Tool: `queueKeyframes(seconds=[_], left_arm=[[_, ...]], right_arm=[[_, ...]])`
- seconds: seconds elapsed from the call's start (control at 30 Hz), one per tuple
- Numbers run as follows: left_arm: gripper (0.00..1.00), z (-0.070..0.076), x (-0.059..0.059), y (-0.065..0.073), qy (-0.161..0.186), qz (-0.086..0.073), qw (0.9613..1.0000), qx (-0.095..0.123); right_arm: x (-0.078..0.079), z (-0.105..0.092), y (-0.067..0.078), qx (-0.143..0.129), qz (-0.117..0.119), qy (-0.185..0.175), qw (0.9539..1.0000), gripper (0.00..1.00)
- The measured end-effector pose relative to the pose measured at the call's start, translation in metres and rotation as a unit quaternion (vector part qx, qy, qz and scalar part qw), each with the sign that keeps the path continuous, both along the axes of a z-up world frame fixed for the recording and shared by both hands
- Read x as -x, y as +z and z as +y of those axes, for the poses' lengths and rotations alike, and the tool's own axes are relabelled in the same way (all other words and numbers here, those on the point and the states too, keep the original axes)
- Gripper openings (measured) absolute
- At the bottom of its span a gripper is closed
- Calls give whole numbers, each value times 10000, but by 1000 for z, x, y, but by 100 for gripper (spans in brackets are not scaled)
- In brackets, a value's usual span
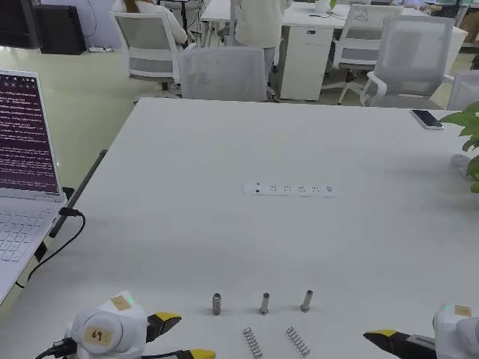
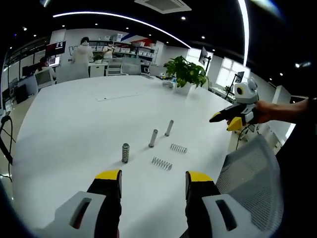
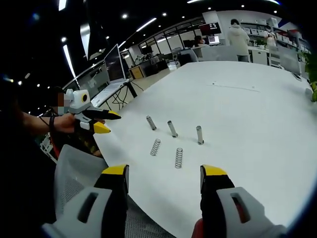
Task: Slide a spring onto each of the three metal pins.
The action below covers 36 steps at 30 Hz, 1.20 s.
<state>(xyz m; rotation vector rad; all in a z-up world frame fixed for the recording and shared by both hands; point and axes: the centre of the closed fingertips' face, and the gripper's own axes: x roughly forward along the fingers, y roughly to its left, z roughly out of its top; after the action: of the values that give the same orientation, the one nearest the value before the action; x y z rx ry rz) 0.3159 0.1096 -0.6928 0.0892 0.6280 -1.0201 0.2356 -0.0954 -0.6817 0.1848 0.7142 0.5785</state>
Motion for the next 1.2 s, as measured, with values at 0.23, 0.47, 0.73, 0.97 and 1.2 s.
queueKeyframes(seconds=[0.23,0.47,0.73,0.97,1.2], left_arm=[[45,-18,1,-13,-25,157,9999,4],[42,-34,2,-23,-152,216,9996,-57],[41,-53,6,-37,-304,337,9989,-139],[38,-67,3,-46,-276,420,9986,-179],[35,-79,3,-55,-325,465,9978,-341]], right_arm=[[4,2,-2,-18,22,20,10000,56],[9,1,-3,-21,60,11,10000,56],[10,-4,0,-34,38,-56,10000,56],[12,-5,-1,-30,62,-50,10000,56],[13,-4,-1,-13,55,-35,10000,57]])
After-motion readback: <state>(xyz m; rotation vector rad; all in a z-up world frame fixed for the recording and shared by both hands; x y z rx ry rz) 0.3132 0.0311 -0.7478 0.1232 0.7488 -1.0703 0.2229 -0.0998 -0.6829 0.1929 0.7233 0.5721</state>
